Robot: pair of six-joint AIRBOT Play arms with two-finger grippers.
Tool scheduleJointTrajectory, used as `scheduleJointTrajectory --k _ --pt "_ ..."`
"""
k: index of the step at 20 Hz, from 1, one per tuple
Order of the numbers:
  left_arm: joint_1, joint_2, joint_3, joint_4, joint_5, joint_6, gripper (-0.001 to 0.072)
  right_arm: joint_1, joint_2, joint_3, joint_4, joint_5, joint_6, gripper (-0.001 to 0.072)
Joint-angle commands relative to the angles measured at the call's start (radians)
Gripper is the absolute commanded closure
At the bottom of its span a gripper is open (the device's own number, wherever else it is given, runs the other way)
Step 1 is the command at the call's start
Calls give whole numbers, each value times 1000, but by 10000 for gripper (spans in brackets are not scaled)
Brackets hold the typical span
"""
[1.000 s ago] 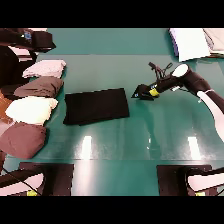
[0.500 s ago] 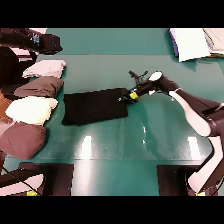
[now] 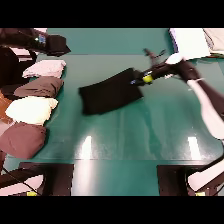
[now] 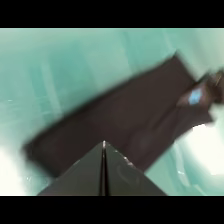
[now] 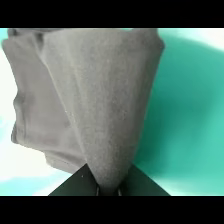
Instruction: Fold the shirts.
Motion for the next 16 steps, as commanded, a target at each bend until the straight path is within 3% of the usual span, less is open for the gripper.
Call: scheduleJointTrajectory --k 1,6,10,16 --pt "-93 0 0 31 31 0 685 -217 179 -114 -123 -17 37 695" --pt "-201 0 0 35 108 -1 685 -683 457 -327 -248 -81 87 696" --pt "-224 0 0 26 153 -5 685 -1017 584 -486 -249 -102 87 696" --pt "-224 0 0 28 146 -8 685 -1150 606 -611 -310 -101 42 695"
